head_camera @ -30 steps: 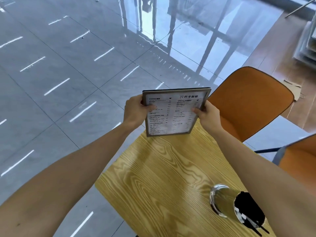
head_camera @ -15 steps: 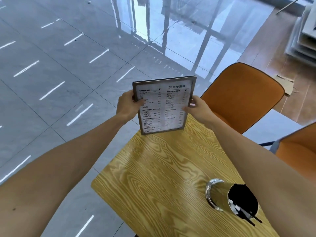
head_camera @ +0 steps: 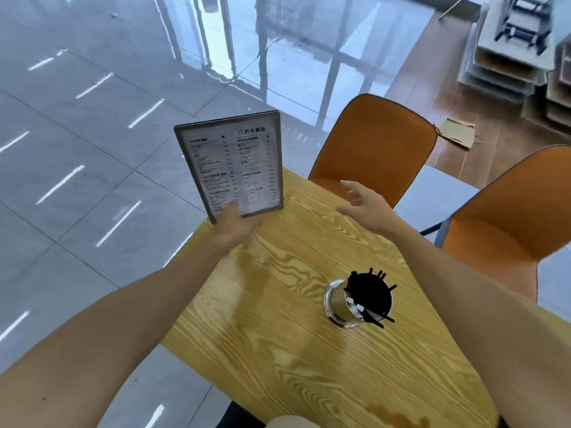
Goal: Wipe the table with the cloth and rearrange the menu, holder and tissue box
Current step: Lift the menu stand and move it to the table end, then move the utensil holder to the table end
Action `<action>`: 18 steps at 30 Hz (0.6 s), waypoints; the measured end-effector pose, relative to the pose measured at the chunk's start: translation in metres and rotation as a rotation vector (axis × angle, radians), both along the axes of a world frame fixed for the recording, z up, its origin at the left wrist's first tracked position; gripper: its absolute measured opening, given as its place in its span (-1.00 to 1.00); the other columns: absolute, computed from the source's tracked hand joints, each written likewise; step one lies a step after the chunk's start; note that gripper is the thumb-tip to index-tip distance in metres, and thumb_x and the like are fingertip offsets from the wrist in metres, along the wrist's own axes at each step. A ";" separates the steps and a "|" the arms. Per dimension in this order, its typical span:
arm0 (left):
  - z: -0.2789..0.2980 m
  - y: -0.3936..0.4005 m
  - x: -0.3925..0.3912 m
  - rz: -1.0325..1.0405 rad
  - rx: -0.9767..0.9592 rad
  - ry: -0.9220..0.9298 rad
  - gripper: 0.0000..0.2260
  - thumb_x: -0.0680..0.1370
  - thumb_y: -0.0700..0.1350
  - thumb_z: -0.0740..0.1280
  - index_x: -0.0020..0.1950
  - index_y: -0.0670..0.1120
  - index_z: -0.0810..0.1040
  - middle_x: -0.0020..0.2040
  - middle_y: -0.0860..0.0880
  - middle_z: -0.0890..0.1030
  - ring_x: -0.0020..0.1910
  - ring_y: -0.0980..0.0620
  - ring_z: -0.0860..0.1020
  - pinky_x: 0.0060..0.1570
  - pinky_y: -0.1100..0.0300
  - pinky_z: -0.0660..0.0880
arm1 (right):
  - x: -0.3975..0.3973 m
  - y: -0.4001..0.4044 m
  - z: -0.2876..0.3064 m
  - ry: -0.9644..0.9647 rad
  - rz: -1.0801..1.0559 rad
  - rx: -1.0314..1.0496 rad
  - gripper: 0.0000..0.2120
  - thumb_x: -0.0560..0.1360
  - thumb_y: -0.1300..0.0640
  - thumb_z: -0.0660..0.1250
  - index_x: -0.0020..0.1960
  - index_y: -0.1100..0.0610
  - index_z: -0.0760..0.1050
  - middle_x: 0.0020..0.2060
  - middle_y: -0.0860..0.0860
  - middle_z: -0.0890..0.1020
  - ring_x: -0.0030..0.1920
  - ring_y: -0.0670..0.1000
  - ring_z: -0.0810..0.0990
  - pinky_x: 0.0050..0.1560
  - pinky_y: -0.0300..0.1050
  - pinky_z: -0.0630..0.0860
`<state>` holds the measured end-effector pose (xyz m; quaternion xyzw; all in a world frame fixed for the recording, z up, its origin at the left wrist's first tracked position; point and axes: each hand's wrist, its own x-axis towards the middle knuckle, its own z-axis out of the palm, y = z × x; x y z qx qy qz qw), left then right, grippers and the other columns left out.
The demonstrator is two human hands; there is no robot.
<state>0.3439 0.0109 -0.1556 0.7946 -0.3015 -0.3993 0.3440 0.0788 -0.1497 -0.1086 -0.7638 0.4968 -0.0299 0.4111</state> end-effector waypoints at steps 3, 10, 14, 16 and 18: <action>-0.003 0.008 -0.053 -0.203 -0.001 0.059 -0.12 0.41 0.01 0.59 0.62 -0.03 0.21 0.57 -0.03 0.30 0.51 -0.06 0.31 0.41 0.04 0.37 | -0.042 0.015 -0.001 -0.040 -0.053 0.027 -0.37 0.59 -0.05 0.39 0.60 -0.11 0.24 0.52 0.07 0.38 0.43 0.16 0.43 0.22 0.00 0.43; -0.019 0.029 -0.152 -0.508 -0.031 0.252 -0.07 0.38 -0.15 0.62 0.63 0.02 0.18 0.59 -0.08 0.27 0.54 -0.12 0.26 0.35 0.05 0.36 | -0.135 0.063 -0.024 -0.151 -0.223 0.152 -0.26 0.58 0.32 0.33 0.63 -0.11 0.14 0.57 0.11 0.28 0.50 0.19 0.34 0.29 0.08 0.46; -0.033 0.044 -0.186 -0.544 -0.022 0.299 -0.08 0.36 -0.16 0.64 0.61 0.03 0.23 0.56 -0.09 0.31 0.51 -0.15 0.31 0.35 -0.05 0.42 | -0.168 0.098 -0.050 -0.099 -0.179 0.238 -0.11 0.51 0.41 0.39 0.65 -0.09 0.07 0.60 0.10 0.20 0.57 0.16 0.23 0.39 0.15 0.40; -0.036 0.049 -0.197 -0.538 -0.044 0.312 -0.11 0.33 -0.19 0.65 0.57 0.03 0.29 0.51 -0.05 0.38 0.44 -0.14 0.41 0.32 -0.05 0.48 | -0.176 0.114 -0.063 -0.061 -0.086 0.229 -0.04 0.47 0.34 0.48 0.65 -0.12 0.03 0.64 0.02 0.10 0.62 0.09 0.10 0.55 0.19 0.19; -0.038 0.054 -0.205 -0.505 -0.071 0.326 -0.12 0.29 -0.17 0.67 0.53 0.02 0.34 0.44 0.02 0.46 0.35 -0.11 0.51 0.27 0.00 0.53 | -0.177 0.127 -0.072 -0.056 -0.055 0.224 0.01 0.43 0.23 0.56 0.65 -0.13 0.02 0.64 -0.01 0.08 0.62 0.06 0.06 0.58 0.19 0.10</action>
